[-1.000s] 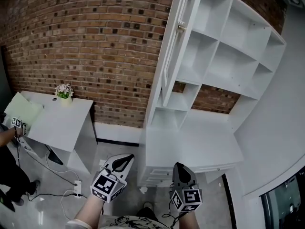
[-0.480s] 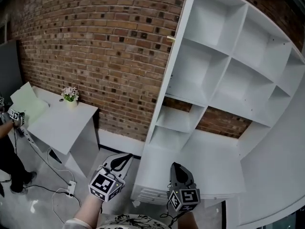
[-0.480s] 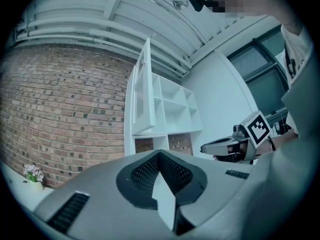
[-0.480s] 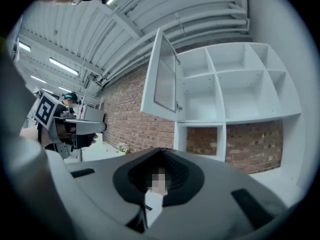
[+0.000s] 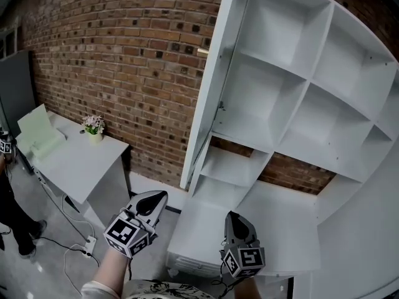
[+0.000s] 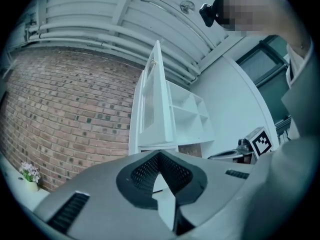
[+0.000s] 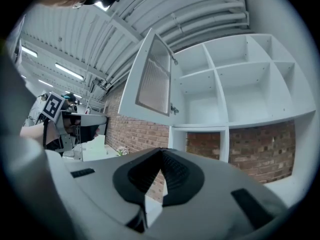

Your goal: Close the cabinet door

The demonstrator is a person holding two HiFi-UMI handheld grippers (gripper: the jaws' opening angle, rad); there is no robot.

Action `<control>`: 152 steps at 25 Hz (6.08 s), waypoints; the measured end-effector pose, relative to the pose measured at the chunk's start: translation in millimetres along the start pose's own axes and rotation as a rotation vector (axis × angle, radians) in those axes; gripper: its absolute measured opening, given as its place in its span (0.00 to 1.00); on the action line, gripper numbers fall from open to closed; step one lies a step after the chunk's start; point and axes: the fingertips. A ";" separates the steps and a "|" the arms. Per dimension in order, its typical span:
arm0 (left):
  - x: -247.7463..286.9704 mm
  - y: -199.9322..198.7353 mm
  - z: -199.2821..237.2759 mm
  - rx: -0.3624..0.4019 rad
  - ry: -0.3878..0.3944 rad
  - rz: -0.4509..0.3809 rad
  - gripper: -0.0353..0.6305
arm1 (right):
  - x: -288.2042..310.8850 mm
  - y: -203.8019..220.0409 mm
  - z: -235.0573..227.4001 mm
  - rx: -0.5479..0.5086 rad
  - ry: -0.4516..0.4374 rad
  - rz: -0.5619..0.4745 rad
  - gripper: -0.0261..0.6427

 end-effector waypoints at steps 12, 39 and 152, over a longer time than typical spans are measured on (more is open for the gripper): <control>47.4 -116.7 32.0 0.087 0.140 -0.222 0.07 | 50.3 -43.7 2.2 -0.068 -0.006 -0.077 0.05; 90.2 -324.7 23.9 0.216 0.441 -0.550 0.25 | 67.4 -57.6 -19.5 -0.098 0.030 -0.087 0.05; 459.2 -270.5 -119.6 0.685 0.012 -0.302 0.24 | 84.5 -12.5 -266.0 -0.005 -0.105 -0.016 0.05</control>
Point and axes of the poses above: the fingertips, and each gripper's own axes: x forward along the fingers, z to its left, y out of its underside, and after that the axes turned 3 degrees about y, right-handed
